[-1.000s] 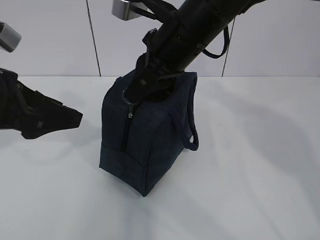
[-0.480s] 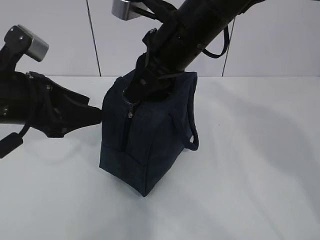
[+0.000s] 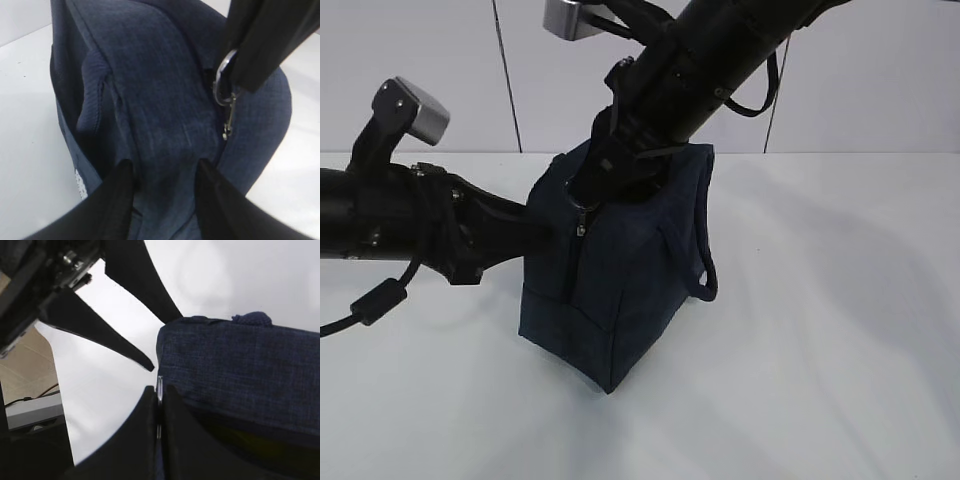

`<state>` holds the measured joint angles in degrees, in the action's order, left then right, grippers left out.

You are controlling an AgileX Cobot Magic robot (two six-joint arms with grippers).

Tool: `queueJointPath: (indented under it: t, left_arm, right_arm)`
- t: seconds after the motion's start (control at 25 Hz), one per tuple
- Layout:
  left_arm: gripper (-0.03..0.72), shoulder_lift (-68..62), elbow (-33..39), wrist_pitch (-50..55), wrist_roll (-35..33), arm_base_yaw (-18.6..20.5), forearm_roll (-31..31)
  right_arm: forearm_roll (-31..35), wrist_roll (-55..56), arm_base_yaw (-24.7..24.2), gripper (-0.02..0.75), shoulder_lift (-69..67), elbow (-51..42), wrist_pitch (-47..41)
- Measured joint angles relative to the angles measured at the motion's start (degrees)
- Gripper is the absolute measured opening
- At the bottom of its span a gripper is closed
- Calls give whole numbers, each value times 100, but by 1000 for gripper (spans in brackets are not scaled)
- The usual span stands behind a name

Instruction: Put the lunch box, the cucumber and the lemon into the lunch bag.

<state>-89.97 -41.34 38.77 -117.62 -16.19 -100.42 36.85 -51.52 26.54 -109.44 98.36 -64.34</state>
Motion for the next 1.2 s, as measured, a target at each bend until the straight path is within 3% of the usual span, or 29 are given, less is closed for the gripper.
queueJointPath:
  t: [0.16,0.44,1.2]
  left_arm:
    - [225,-110,0,90,-93,0,-170]
    - [25,-121,0,288,-131,0,-182]
    - [11,-129,0,367,-218,0,-87]
  right_arm:
    - [27,0,0,20,0,0,-11]
    - [119,0,0,20,0,0,-54]
    - [-209,110,0,20,92,4,-358]
